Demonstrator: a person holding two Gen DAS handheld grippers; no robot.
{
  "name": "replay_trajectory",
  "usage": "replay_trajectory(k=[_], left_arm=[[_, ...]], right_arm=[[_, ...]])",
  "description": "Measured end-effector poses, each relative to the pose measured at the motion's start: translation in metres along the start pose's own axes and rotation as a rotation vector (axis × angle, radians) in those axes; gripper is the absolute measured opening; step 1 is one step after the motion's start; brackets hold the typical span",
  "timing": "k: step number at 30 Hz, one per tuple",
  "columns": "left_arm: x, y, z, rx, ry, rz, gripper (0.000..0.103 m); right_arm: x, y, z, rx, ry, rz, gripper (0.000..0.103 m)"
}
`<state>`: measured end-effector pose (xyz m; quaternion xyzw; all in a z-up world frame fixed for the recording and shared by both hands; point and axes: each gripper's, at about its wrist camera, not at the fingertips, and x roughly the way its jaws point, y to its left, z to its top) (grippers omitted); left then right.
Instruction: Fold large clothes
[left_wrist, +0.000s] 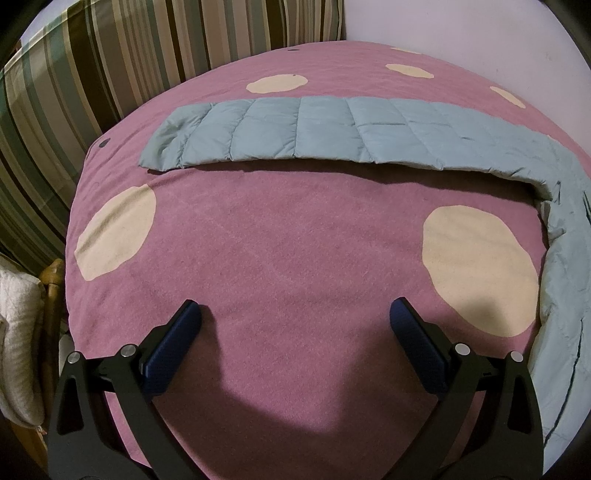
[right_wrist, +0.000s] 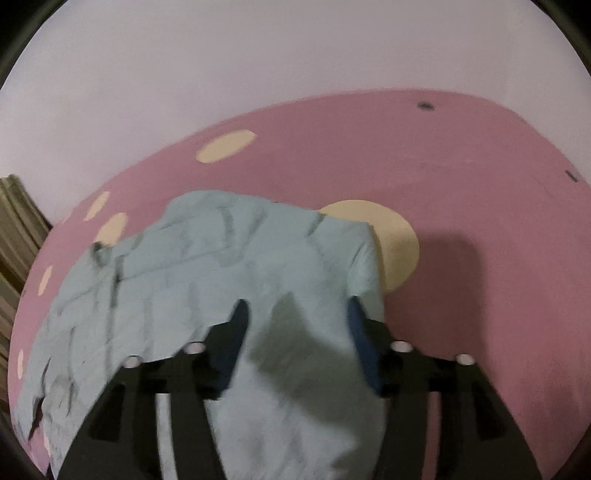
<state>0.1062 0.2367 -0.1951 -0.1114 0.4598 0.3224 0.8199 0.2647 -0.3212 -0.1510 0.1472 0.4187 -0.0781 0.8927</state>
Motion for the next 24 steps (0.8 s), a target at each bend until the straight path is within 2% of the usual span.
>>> replay_trajectory(k=[5, 10, 16, 24], left_arm=[[0.0, 0.0, 0.0, -0.002, 0.0, -0.003, 0.101], [0.0, -0.001, 0.001, -0.005, 0.0, -0.007, 0.101], [0.0, -0.001, 0.001, -0.006, 0.0, -0.008, 0.101], [0.0, -0.002, 0.0, -0.013, -0.003, -0.016, 0.101]], right_arm=[[-0.018, 0.022, -0.042, -0.04, 0.009, 0.018, 0.063], [0.007, 0.03, -0.066, -0.065, 0.056, -0.022, 0.064], [0.018, 0.034, -0.072, -0.127, 0.034, -0.074, 0.07], [0.02, 0.034, -0.075, -0.135, 0.028, -0.057, 0.079]])
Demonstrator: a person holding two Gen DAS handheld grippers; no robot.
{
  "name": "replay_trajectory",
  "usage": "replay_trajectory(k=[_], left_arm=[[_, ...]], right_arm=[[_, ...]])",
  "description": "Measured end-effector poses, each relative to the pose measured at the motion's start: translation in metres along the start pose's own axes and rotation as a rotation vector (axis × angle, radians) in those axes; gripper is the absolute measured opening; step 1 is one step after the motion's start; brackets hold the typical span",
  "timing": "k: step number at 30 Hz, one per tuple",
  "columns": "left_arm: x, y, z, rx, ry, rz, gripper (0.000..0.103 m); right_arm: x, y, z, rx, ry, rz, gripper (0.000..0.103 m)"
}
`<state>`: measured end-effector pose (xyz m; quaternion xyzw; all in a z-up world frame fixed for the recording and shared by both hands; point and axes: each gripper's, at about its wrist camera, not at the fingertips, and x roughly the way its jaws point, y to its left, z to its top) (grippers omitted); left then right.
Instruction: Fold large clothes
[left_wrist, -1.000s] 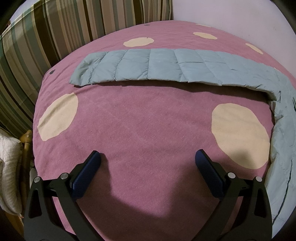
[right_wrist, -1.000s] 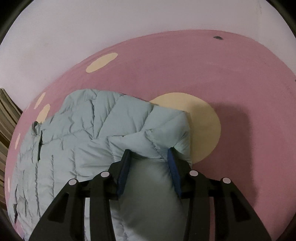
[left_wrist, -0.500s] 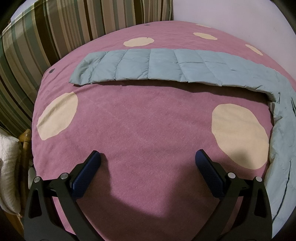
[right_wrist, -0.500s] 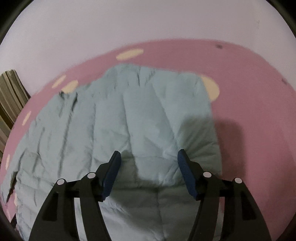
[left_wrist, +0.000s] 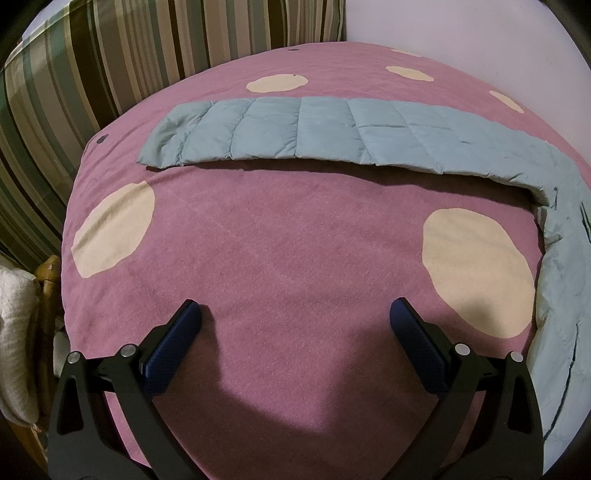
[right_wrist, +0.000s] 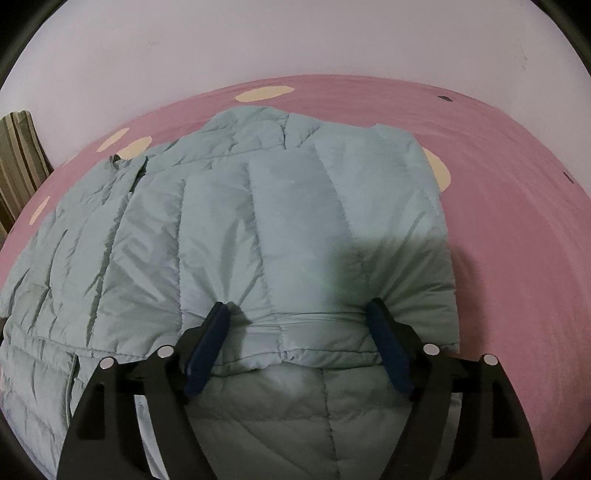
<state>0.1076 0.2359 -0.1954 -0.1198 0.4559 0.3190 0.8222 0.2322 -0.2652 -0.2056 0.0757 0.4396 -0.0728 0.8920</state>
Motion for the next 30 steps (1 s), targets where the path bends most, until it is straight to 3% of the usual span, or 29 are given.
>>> replay_trajectory(k=[7, 10, 13, 24, 30], left_arm=[[-0.002, 0.008, 0.003, -0.01, 0.008, -0.056, 0.101], [-0.002, 0.022, 0.011, -0.062, 0.006, -0.097, 0.101], [0.005, 0.042, 0.024, -0.15, -0.004, -0.123, 0.101], [0.062, 0.118, 0.085, -0.478, -0.112, -0.389, 0.1], [0.077, 0.142, 0.099, -0.581, -0.131, -0.378, 0.061]], right_arm=[[0.001, 0.003, -0.001, -0.008, 0.001, 0.016, 0.086], [0.002, 0.004, -0.001, -0.012, 0.002, 0.012, 0.087], [0.002, 0.005, -0.002, -0.015, 0.002, 0.009, 0.087], [0.002, 0.006, -0.003, -0.017, 0.001, 0.005, 0.088], [0.003, 0.006, -0.003, -0.02, 0.0, 0.003, 0.088]])
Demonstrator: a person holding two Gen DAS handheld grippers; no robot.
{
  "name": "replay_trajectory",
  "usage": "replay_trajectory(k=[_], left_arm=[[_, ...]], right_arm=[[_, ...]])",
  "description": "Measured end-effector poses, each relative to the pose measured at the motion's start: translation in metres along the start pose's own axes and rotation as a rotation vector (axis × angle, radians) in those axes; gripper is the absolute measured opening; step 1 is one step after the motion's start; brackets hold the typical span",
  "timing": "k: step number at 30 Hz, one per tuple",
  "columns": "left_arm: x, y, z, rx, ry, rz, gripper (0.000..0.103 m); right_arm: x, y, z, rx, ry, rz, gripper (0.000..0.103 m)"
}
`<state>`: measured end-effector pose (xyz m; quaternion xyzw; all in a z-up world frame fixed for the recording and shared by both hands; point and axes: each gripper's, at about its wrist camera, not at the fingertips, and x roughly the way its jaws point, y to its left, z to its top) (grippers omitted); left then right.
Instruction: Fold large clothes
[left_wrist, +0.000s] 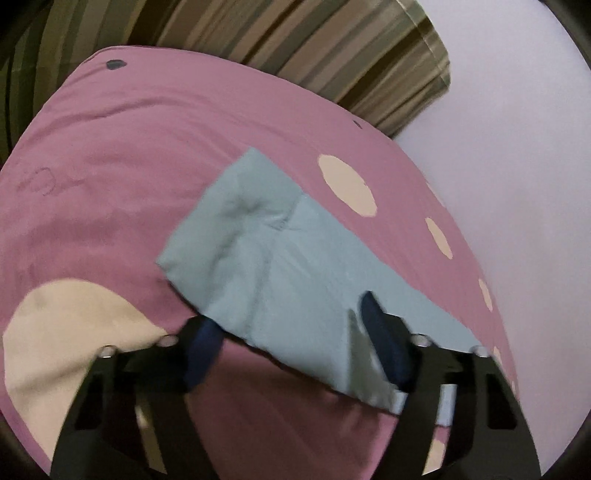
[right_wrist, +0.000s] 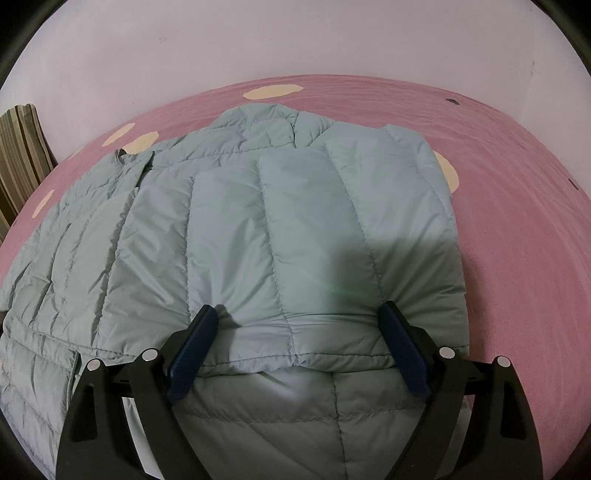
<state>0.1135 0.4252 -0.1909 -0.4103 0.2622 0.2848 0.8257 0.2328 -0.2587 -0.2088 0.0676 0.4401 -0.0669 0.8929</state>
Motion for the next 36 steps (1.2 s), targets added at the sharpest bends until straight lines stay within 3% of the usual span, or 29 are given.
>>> replay_trajectory(k=[2, 4, 9, 14, 19, 22, 29, 36], left_arm=[[0.0, 0.001, 0.002, 0.008, -0.01, 0.016, 0.047], [0.001, 0.002, 0.004, 0.014, -0.011, 0.004, 0.021], [-0.004, -0.022, 0.012, 0.107, -0.052, 0.041, 0.008], [-0.026, -0.082, 0.004, 0.259, -0.107, -0.027, 0.008], [-0.043, -0.172, -0.037, 0.449, -0.117, -0.145, 0.008], [-0.042, -0.233, -0.079, 0.546, -0.056, -0.237, 0.008], [-0.036, -0.341, -0.185, 0.731, 0.077, -0.366, 0.008], [-0.019, -0.396, -0.273, 0.849, 0.198, -0.406, 0.008]], right_arm=[[0.0, 0.0, 0.0, 0.0, 0.001, 0.0, 0.088], [0.0, 0.0, 0.0, -0.001, 0.0, 0.0, 0.088], [0.0, 0.0, 0.0, 0.0, 0.0, 0.001, 0.088], [0.0, 0.0, 0.0, 0.0, 0.0, 0.001, 0.088], [-0.001, 0.001, 0.0, 0.003, -0.001, 0.007, 0.088], [-0.001, 0.0, 0.0, 0.004, -0.002, 0.009, 0.088], [-0.001, 0.0, 0.002, 0.01, -0.004, 0.018, 0.088], [-0.001, -0.001, 0.001, 0.011, -0.004, 0.02, 0.088]])
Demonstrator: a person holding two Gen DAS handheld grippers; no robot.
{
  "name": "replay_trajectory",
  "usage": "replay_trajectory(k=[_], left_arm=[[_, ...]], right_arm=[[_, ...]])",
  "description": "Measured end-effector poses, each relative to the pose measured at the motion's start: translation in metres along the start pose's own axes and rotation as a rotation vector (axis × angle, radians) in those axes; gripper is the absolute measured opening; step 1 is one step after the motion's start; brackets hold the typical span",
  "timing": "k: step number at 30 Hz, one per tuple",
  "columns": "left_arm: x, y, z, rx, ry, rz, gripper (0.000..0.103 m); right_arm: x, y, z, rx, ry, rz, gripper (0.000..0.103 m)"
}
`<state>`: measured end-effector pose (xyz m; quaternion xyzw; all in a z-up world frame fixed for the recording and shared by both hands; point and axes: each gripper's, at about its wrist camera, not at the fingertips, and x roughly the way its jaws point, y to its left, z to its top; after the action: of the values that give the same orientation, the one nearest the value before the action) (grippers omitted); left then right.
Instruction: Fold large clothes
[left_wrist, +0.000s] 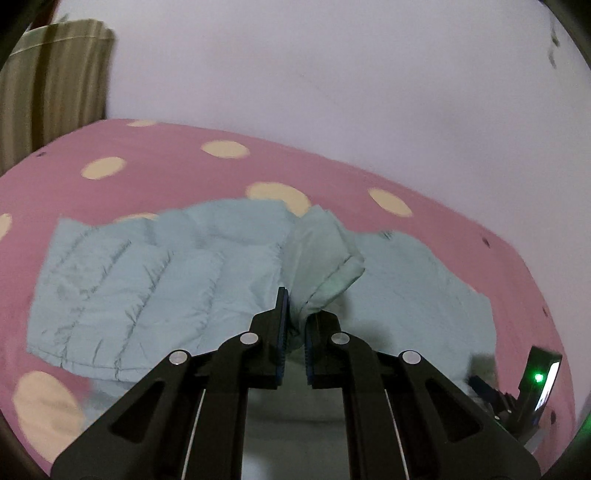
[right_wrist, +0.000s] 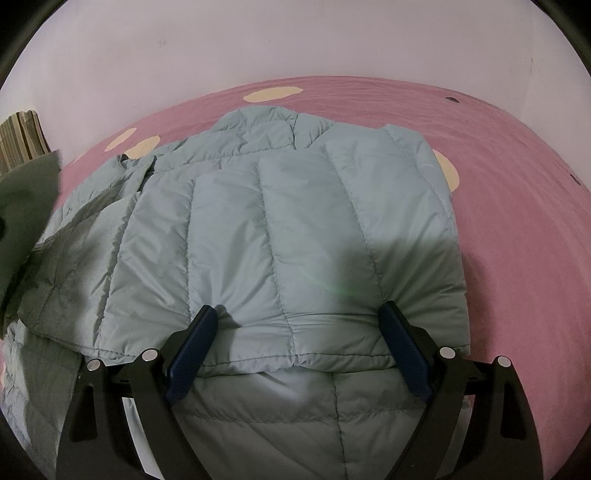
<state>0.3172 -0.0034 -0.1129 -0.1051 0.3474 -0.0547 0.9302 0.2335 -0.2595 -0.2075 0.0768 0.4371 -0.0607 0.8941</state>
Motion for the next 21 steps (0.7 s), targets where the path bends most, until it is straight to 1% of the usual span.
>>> replay_trajectory(k=[3, 4, 5, 6, 7, 9, 11, 12, 14, 16, 18, 20, 21], left_arm=[[0.019, -0.022, -0.014, 0.06, 0.045, 0.003, 0.008], [0.025, -0.027, -0.019, 0.079, 0.065, 0.009, 0.01], [0.026, -0.03, -0.027, 0.094, 0.077, 0.019, 0.015], [0.024, -0.038, -0.035, 0.108, 0.088, 0.019, 0.031], [0.025, -0.036, -0.038, 0.117, 0.095, 0.016, 0.05], [0.021, -0.04, -0.046, 0.127, 0.093, -0.004, 0.061], [0.009, -0.038, -0.051, 0.138, 0.092, -0.019, 0.064], [0.004, -0.037, -0.052, 0.142, 0.091, -0.017, 0.067], [-0.01, -0.032, -0.053, 0.141, 0.084, -0.022, 0.069], [-0.024, -0.022, -0.052, 0.136, 0.073, -0.011, 0.071], [-0.04, -0.005, -0.051, 0.12, 0.05, 0.008, 0.073], [-0.055, 0.015, -0.05, 0.109, 0.023, 0.038, 0.074], [-0.061, 0.026, -0.05, 0.108, 0.007, 0.067, 0.074]], right_arm=[[0.001, 0.0, 0.001, 0.003, -0.001, 0.004, 0.088], [0.001, 0.0, 0.001, 0.004, -0.001, 0.005, 0.088], [0.002, 0.0, 0.001, 0.005, -0.001, 0.006, 0.088], [0.002, 0.0, 0.002, 0.006, -0.002, 0.007, 0.088], [0.002, 0.0, 0.002, 0.006, -0.002, 0.008, 0.088], [0.002, 0.0, 0.002, 0.007, -0.002, 0.008, 0.088], [0.002, 0.0, 0.002, 0.007, -0.002, 0.009, 0.088], [0.003, 0.0, 0.002, 0.009, -0.001, 0.01, 0.088], [0.002, 0.0, 0.002, 0.009, -0.001, 0.009, 0.088], [0.001, 0.0, 0.004, 0.011, 0.002, 0.01, 0.088], [-0.007, 0.001, 0.005, 0.022, -0.001, 0.013, 0.088], [-0.017, 0.002, 0.009, 0.06, -0.008, 0.056, 0.088], [-0.025, 0.005, 0.011, 0.089, -0.016, 0.101, 0.088]])
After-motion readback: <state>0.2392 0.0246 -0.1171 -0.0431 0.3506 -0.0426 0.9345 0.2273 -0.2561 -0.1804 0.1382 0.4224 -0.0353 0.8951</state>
